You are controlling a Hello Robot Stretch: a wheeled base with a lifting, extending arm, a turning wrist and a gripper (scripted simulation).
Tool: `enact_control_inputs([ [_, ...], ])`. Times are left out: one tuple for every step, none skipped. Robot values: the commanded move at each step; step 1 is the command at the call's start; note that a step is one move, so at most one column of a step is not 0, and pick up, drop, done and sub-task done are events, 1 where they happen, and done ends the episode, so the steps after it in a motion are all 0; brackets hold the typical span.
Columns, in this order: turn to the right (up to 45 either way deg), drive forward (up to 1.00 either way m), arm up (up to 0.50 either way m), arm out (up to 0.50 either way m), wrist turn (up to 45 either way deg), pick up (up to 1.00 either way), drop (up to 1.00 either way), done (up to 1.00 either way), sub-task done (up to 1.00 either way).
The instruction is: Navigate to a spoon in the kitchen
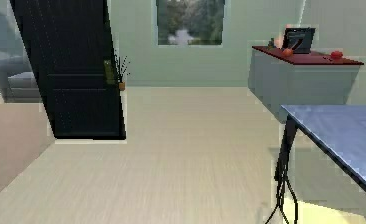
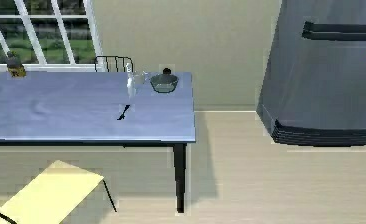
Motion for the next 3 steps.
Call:
enact_control_inputs([
  [-6.0,0.0,0.0,0.0,0.0,0.0,0.0,0.0,0.0],
  [0.0,0.4,0.0,0.0,0.0,0.0,0.0,0.0,0.0],
  [3.0,0.0,0.0,0.0,0.0,0.0,0.0,0.0,0.0],
])
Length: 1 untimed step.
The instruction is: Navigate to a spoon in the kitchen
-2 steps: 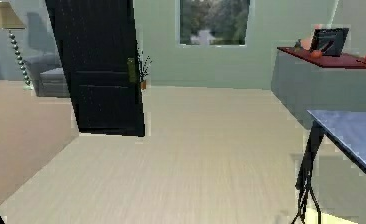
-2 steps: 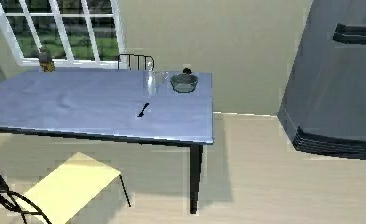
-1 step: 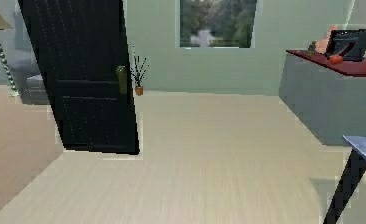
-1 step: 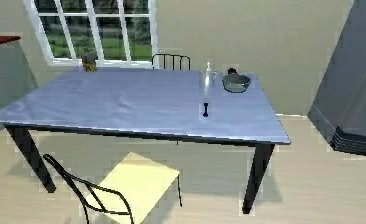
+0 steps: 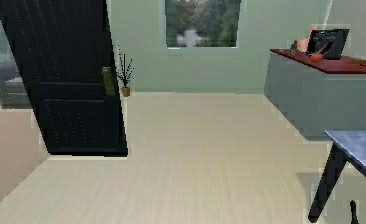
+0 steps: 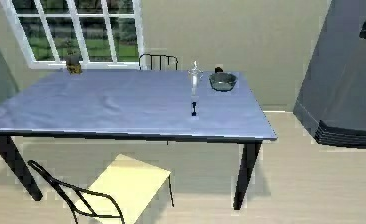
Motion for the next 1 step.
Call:
enact_control_inputs([
  [0.0,0.75,0.0,0.0,0.0,0.0,0.0,0.0,0.0],
])
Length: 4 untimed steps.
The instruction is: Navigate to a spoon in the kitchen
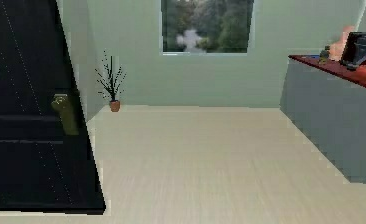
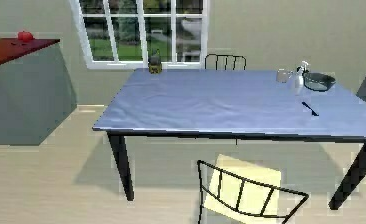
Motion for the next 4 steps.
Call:
enact_control_inputs([
  [33.0,0.0,0.0,0.0,0.0,0.0,0.0,0.0,0.0],
  [0.0,1.0,0.0,0.0,0.0,0.0,0.0,0.0,0.0],
  [6.0,0.0,0.0,0.0,0.0,0.0,0.0,0.0,0.0],
  [0.0,0.2,0.0,0.0,0.0,0.0,0.0,0.0,0.0],
])
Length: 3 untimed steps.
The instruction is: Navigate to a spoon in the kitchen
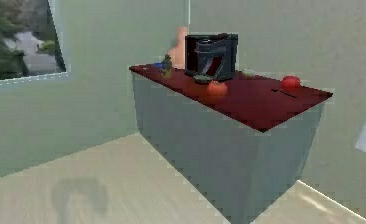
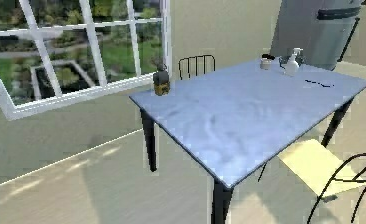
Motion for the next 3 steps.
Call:
enact_control_inputs([
  [45.0,0.0,0.0,0.0,0.0,0.0,0.0,0.0,0.0],
  [6.0,0.0,0.0,0.0,0.0,0.0,0.0,0.0,0.0],
  [0.0,0.65,0.0,0.0,0.0,0.0,0.0,0.0,0.0],
])
